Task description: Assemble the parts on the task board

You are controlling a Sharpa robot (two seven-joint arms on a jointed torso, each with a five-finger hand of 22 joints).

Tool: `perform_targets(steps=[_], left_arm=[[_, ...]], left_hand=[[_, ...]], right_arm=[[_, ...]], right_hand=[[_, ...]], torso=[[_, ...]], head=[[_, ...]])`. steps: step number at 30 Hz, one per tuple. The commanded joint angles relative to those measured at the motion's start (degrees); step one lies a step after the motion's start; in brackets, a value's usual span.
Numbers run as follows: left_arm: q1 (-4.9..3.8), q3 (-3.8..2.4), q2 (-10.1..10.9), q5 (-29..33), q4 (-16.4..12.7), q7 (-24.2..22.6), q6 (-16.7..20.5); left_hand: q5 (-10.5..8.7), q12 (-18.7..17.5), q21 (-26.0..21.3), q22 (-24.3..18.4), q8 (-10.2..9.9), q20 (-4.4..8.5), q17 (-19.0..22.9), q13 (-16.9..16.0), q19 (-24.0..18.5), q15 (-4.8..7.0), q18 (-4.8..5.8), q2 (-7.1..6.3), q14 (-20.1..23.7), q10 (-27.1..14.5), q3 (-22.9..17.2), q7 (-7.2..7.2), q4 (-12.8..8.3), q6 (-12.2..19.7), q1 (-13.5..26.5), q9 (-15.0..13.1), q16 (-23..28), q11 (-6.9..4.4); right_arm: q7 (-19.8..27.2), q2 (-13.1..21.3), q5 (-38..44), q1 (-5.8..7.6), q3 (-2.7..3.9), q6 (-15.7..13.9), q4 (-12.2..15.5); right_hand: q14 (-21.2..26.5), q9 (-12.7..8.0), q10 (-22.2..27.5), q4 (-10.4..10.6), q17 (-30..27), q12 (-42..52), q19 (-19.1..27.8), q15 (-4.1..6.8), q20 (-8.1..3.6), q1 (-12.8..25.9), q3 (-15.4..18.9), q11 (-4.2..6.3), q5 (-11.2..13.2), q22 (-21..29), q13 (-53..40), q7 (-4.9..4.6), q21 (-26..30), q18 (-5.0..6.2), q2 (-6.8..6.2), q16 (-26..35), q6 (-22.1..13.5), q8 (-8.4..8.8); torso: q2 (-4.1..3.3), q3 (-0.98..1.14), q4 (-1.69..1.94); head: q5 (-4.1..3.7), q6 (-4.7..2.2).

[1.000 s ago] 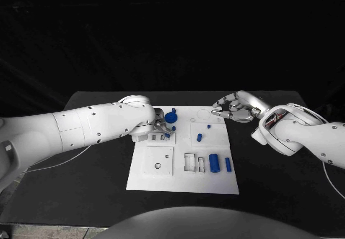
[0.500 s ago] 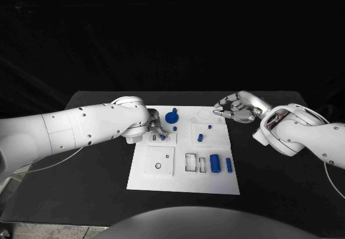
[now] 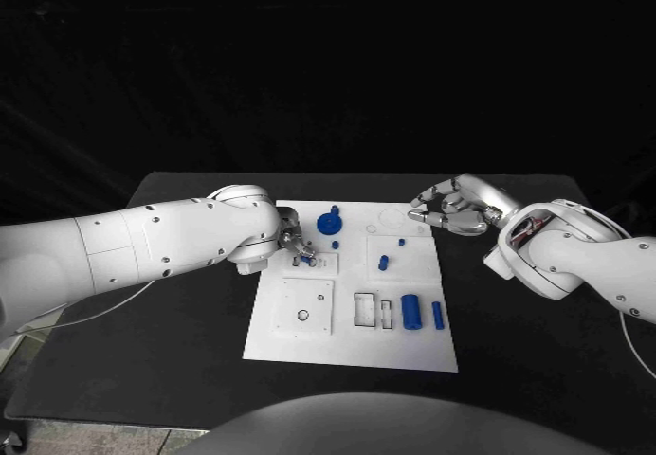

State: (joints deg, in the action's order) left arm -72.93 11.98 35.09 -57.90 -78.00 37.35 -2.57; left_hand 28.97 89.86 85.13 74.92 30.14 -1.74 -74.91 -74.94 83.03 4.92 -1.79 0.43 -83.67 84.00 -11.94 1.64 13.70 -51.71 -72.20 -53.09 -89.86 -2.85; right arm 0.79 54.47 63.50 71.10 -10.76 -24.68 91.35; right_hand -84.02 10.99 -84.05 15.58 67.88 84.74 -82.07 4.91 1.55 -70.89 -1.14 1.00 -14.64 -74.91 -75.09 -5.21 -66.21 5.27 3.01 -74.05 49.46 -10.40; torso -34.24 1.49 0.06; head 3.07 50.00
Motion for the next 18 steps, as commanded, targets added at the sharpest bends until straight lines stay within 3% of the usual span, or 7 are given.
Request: perform_targets(steps=[1, 18], left_arm=[[0.11, 0.04, 0.0, -0.5, -0.2, -0.8, 1.4], [0.92, 0.08, 0.4, -0.6, -1.6, -1.7, 3.6]], left_hand=[[-0.43, 0.1, -0.3, 6.1, -0.3, 0.27, -15.1, -15.1, -0.1, 0.1, -0.63, -0.58, -6.3, 6.0, -0.5, -0.35, 0.0, -0.5, 0.1, -0.1, -0.1, 0.36], [-0.8, 0.1, -0.4, 6.2, -0.4, 0.23, -15.1, -15.1, -0.1, 0.06, -0.62, -0.65, -6.3, 6.0, -1.3, -0.32, 0.0, -0.5, 0.4, -0.3, -0.1, 0.4]], right_arm=[[-0.2, 0.0, -0.3, -0.05, 0.01, 0.7, 0.0], [-0.2, 0.2, -1.3, -0.1, 0.0, 0.9, 0.0]], right_hand=[[-2.5, -0.1, -1.1, 0.0, 0.0, -0.2, 0.1, -0.44, 0.24, -0.6, -0.3, -0.33, -0.3, -7.3, -5.5, 0.01, 0.3, -0.45, 0.2, 0.2, 0.4, -0.29], [-2.5, -0.1, -1.1, 0.1, -0.1, -0.2, 0.1, -0.45, 0.26, -0.6, -0.3, -0.35, -0.3, -7.3, -5.4, 0.0, 0.4, -0.44, 0.26, 0.2, 0.4, -0.3]], torso=[[-0.06, -0.04, -0.02], [-0.02, 0.0, 0.01]], head=[[-0.01, 0.0], [0.04, 0.0]])
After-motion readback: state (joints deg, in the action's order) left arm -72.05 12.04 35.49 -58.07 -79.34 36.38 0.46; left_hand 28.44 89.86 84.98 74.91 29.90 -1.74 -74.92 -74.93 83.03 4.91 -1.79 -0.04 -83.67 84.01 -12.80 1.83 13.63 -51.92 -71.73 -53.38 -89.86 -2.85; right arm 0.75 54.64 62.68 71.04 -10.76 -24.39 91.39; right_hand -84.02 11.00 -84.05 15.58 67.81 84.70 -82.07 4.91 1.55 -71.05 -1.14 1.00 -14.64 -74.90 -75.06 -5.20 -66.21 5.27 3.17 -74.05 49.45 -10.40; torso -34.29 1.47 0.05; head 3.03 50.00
